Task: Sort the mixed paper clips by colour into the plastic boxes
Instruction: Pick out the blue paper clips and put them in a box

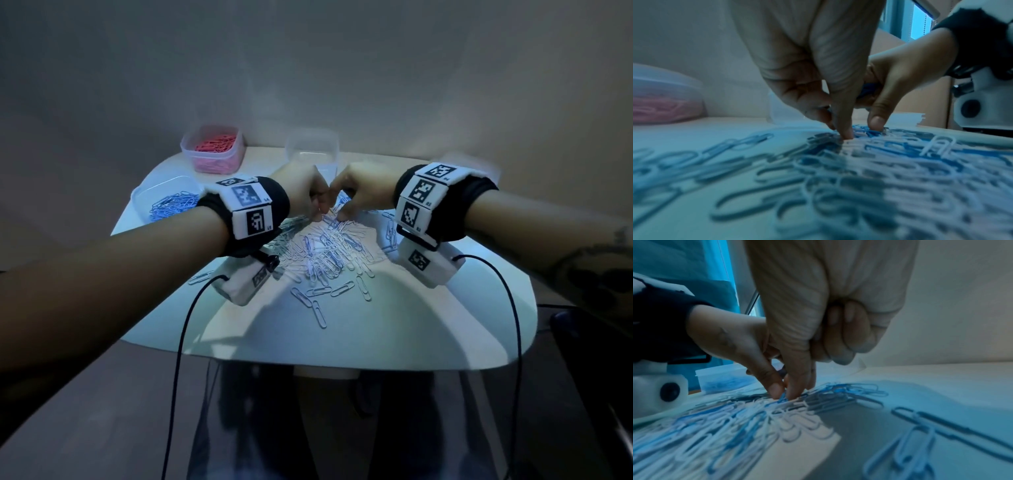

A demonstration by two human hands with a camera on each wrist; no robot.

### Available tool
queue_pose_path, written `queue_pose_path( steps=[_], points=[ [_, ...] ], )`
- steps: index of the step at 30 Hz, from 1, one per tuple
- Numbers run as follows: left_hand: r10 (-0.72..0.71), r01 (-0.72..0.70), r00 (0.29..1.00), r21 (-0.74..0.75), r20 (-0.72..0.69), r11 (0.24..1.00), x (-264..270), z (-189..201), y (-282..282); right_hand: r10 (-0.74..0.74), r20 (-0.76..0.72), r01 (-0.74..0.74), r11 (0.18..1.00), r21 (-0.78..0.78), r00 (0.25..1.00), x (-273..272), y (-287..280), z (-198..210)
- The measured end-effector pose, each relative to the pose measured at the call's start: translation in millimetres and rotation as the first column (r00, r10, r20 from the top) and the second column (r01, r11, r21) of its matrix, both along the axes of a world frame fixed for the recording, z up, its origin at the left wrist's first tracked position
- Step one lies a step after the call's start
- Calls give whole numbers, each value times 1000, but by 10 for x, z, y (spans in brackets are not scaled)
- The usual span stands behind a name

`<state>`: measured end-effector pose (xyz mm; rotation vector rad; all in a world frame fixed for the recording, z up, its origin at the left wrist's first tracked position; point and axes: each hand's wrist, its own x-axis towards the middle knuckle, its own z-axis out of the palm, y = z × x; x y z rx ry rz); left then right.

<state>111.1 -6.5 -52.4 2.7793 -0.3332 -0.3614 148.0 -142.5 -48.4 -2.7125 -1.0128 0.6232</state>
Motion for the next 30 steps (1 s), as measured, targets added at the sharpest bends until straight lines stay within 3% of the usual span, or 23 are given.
queue_pose_path(
  steps=[8,13,17,20,26,28,30],
  points=[
    [-75,74,997,48,18,996,6,-37,25,38,72,-30,993,-113,997,-101,-6,-12],
    [-4,4,1000,-72,-1,997,-49,-67,60,66,24,-61,986,-156,998,-88,25,-16],
    [108,-133,989,-302,-98,944,-66,-38,64,9,-118,-21,995,-98,993,-60,0,21],
    [171,-249,965,-501,-197,829,-87,53,89,-34,-179,36,999,9,983,-48,-57,135],
    [193,-408,912,-764,-361,499,-228,130,119,-113,-319,196,950,242,941,-108,-117,271],
    [199,-481,877,-813,-438,329,-287,112,86,-124,-372,244,923,296,920,-153,-123,292],
    [216,-576,807,-813,-550,83,-356,78,17,-125,-439,302,883,359,890,-221,-114,307]
  ],
)
